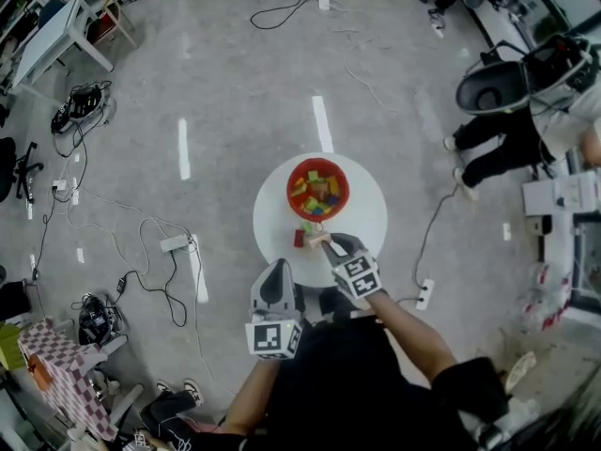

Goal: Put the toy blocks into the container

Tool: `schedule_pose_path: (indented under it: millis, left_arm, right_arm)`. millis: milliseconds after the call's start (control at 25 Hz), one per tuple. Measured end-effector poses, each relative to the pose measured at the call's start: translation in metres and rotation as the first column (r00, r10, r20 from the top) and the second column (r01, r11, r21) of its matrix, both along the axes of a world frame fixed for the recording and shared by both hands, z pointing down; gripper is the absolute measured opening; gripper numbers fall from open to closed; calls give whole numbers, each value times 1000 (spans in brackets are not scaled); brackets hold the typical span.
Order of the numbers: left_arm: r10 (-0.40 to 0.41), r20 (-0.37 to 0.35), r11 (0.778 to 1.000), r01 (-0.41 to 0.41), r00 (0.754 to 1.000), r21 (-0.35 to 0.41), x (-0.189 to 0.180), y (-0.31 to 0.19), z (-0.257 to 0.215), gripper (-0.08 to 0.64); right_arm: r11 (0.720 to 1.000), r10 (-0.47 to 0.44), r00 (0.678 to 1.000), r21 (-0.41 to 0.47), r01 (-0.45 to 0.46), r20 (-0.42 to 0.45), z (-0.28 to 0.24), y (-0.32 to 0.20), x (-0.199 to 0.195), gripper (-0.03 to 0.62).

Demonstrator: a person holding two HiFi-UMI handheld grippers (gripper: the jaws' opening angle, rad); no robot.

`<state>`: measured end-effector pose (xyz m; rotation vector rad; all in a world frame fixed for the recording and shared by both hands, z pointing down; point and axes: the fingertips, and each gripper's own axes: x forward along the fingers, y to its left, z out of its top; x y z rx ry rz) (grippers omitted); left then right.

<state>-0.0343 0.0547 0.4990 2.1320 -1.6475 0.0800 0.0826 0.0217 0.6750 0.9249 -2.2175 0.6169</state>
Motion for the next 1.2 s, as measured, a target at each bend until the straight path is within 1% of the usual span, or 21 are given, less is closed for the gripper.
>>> schedule_pose_path:
  millis: [80, 160, 280, 360, 480, 640, 760, 880, 1040, 1120, 1160, 1200]
  left_arm:
    - [-4, -5, 1000, 4, 1000, 7, 0, -3, -5, -12]
    - [12, 9, 1000, -12, 1000, 17, 2, -4, -6, -12]
    - [12, -5, 1000, -12, 1000, 22, 6, -7, -10, -12]
    - [8, -10, 999, -8, 1000, 32, 6, -10, -15, -12]
    - [7, -12, 999, -7, 1000, 37, 7, -12, -19, -12]
    - [12, 3, 999, -12, 1000, 36, 9, -11, -14, -12]
    - [33, 30, 999, -34, 999, 16, 11, -7, -5, -12]
    - [34, 34, 999, -34, 999, 12, 10, -8, -3, -12]
    - [21, 34, 999, -22, 999, 28, 6, -12, -5, -12]
    - [13, 32, 999, -15, 999, 36, 4, -15, -6, -12]
    - [7, 24, 999, -8, 1000, 35, 4, -18, -8, -12]
    - [-1, 13, 1000, 1, 1000, 31, 4, -19, -9, -12]
  right_arm:
    - [999, 18, 1000, 46, -19, 20, -17, -19, 3, 71]
    - [996, 36, 999, 79, -39, 29, -28, -39, 5, 71]
    - [993, 64, 998, 96, -65, 16, -26, -66, 6, 71]
    - [994, 78, 997, 84, -76, -16, -14, -80, 7, 71]
    - [996, 89, 992, 38, -86, -84, 12, -91, 8, 71]
    - [994, 102, 987, -23, -106, -124, 40, -90, 12, 72]
    - [992, 123, 983, -9, -125, -136, 46, -92, 18, 74]
    - [990, 139, 984, 12, -139, -110, 36, -95, 18, 74]
    - [985, 151, 988, 85, -148, -23, 0, -91, 12, 74]
    - [983, 130, 991, 127, -133, 32, -16, -85, 5, 72]
    - [981, 115, 992, 150, -122, 54, -24, -81, 1, 62]
    - [978, 100, 993, 175, -111, 69, -31, -77, -2, 37]
